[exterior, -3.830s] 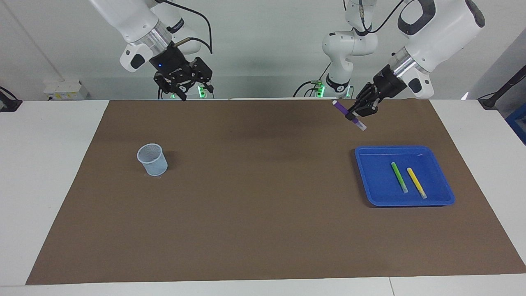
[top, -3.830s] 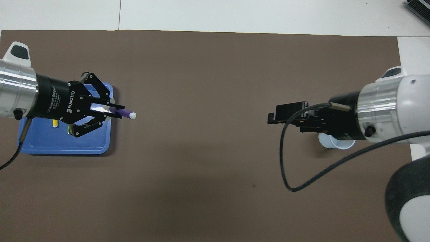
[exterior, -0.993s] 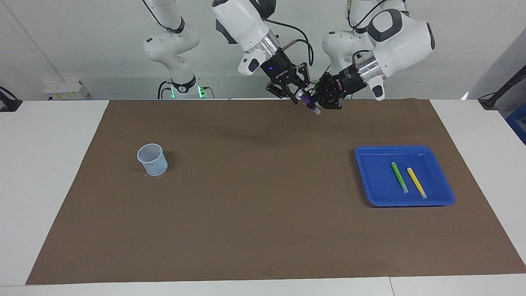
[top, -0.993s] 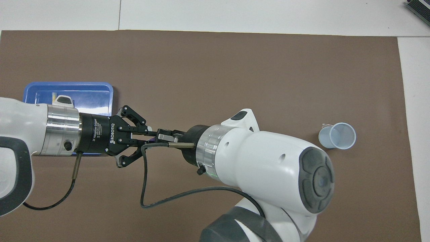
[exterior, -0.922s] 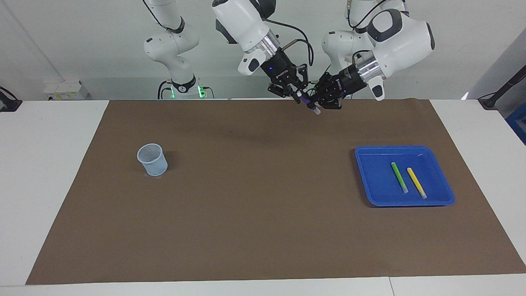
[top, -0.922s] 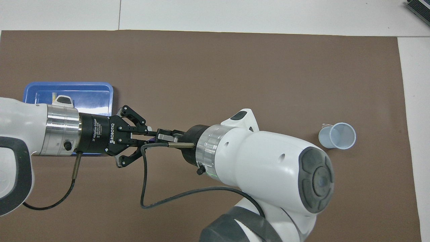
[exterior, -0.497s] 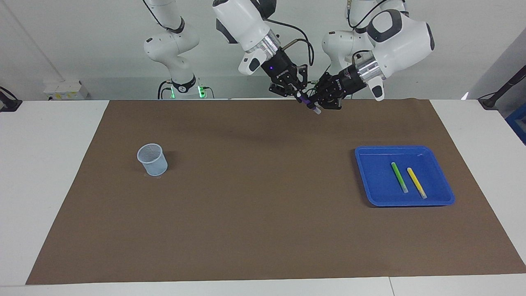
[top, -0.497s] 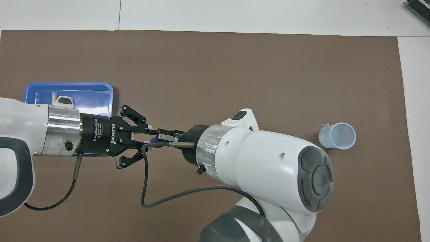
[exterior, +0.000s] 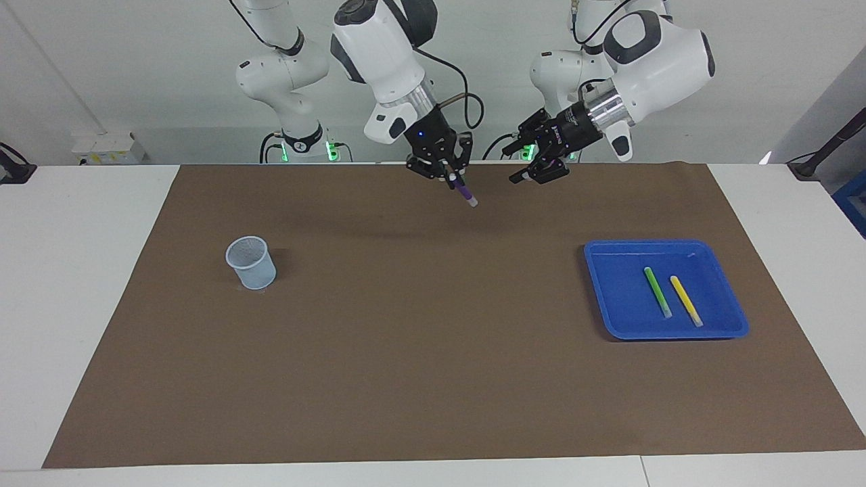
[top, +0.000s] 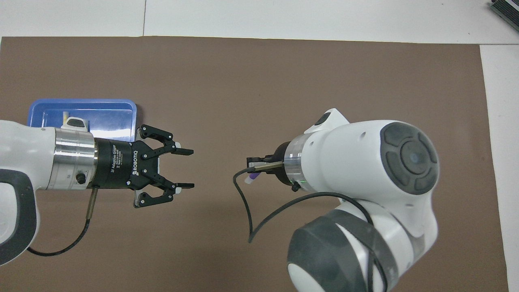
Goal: Transfer and insert pens with both arms
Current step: 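Open the left gripper while the right gripper pulls the pen away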
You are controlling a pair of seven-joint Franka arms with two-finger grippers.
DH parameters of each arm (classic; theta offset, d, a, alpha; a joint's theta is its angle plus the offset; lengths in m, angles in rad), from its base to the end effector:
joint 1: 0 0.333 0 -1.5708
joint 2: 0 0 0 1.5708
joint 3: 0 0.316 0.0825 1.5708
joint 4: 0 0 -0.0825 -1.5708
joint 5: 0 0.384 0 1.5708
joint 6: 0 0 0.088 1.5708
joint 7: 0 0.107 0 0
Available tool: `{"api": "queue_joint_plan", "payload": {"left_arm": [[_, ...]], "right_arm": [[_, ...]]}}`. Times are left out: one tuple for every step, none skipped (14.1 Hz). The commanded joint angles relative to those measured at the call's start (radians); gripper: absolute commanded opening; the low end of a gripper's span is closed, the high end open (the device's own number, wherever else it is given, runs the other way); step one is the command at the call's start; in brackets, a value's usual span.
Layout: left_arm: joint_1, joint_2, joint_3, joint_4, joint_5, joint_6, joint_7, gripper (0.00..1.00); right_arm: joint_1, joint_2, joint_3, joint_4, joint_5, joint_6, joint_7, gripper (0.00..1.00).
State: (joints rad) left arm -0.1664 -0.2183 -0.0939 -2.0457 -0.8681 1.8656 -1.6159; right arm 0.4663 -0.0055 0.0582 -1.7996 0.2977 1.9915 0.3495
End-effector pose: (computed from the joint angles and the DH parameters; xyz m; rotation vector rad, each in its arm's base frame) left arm 0.4708 -0.1897 0.5627 1.7361 1.8016 -0.8388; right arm 0.4941 0.3069 0.5598 -2.7994 -0.1117 -0.0820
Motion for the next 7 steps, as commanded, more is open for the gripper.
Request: {"api": "queue_joint_plan", "payload": {"left_arm": [[-0.007,-0.021,0.005,-0.018,0.085,-0.013,0.109,0.62],[-0.004,-0.023,0.006,-0.021,0.104,-0.017,0.195,0.61],[0.005,-0.026,0.006,-0.021,0.131,-0.025,0.287,0.61],[0.008,-0.026,0.011,-0.021,0.162,-0.052,0.373,0.6],[0.011,-0.026,0.014,-0.019,0.21,-0.075,0.46,0.59],[0.021,-0.029,0.016,-0.021,0.26,-0.091,0.552,0.59],[0.033,-0.032,0.016,-0.021,0.292,-0.105,0.638,0.59]], "right_arm": [[-0.095,-0.051,0.006,-0.004,-0.093,-0.161,-0.195,0.0],[-0.125,-0.054,0.006,0.0,-0.116,-0.201,-0.246,0.0],[-0.153,-0.059,0.005,0.002,-0.139,-0.235,-0.295,0.0],[-0.175,-0.062,0.005,0.002,-0.172,-0.259,-0.344,0.0],[-0.187,-0.067,0.005,0.0,-0.225,-0.275,-0.4,0.0],[-0.199,-0.07,0.005,-0.006,-0.277,-0.278,-0.453,0.0],[-0.219,-0.076,0.005,-0.014,-0.314,-0.286,-0.509,0.0]]}}
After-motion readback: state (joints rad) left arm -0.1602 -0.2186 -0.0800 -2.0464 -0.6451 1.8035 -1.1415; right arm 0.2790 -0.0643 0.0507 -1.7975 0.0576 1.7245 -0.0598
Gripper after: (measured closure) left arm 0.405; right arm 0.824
